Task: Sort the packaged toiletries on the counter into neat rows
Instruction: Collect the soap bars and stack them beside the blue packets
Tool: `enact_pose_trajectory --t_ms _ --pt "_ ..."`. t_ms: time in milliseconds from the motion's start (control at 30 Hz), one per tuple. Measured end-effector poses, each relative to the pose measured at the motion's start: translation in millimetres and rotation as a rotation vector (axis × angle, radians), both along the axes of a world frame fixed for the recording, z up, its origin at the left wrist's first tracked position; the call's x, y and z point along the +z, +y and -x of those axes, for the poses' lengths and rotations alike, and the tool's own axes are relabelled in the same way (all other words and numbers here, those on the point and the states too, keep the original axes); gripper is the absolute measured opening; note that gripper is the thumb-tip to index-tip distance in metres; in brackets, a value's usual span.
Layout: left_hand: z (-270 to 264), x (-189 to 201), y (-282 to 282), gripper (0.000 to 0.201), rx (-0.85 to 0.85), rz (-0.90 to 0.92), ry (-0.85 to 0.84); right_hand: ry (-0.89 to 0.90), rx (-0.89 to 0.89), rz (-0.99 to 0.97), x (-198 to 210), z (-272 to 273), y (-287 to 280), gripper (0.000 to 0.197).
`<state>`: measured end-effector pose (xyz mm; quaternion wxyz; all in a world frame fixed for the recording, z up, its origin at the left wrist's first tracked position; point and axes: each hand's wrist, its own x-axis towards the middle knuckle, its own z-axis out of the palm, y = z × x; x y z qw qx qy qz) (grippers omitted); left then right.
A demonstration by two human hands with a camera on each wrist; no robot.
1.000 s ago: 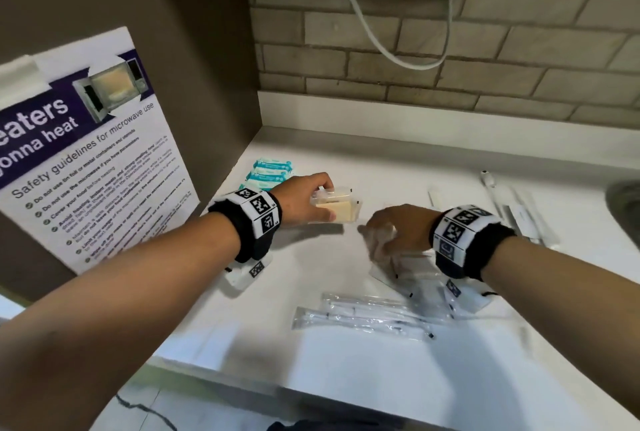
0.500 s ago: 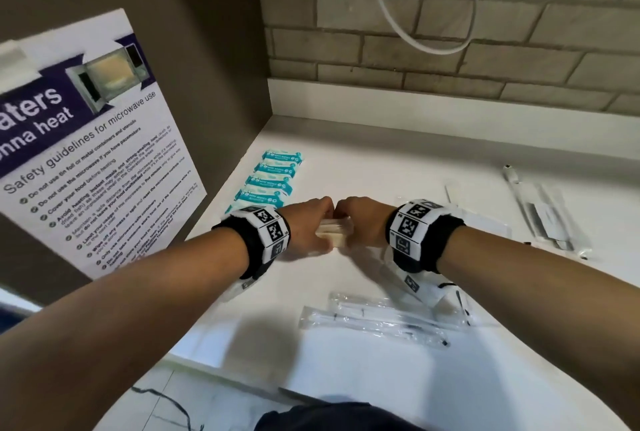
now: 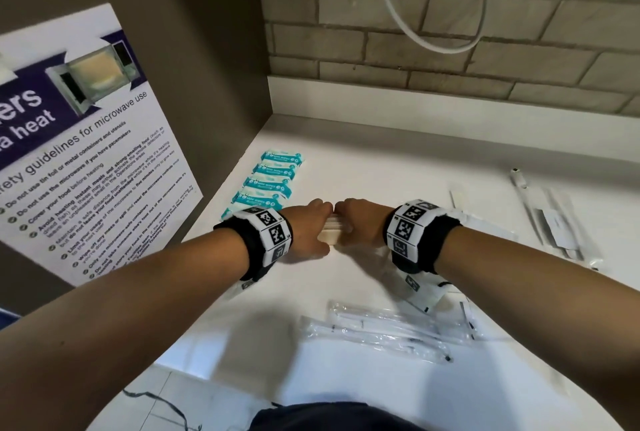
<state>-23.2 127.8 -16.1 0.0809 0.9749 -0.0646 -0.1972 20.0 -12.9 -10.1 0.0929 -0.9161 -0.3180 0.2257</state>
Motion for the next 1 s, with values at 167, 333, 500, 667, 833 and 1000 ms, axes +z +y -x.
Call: enact_pose_trajectory --t_ms 167,333,500,667,833,1000 --pt "0.1 1.7 -4.7 0.042 0.003 0.026 0.017 -0.014 -0.008 0.006 -3.7 -0.9 3.5 0.016" --pt "-3.0 -0.3 8.5 0.038 0.084 0.181 0.048 0.000 0.008 0.019 -2.1 -5.7 -0.1 0.012" --pt "-6.8 -4.7 24.3 0.038 0.132 0.340 0.036 0.031 -0.014 -0.020 2.5 -10.5 -8.9 0.017" --pt "-20.8 10.7 31.7 0.035 0.239 0.540 -0.041 0.057 -0.089 -0.158 18.8 -25.3 -18.6 0.034" --pt "-49.2 24.4 35.4 0.042 0.325 0.661 -0.039 0.154 -0.264 -0.379 29.8 -55.7 -21.2 0.041" --pt "-79.7 26.1 39.0 0.046 0.434 0.729 0.007 0.354 -0.446 -0.507 20.6 -80.5 -12.6 0.040"
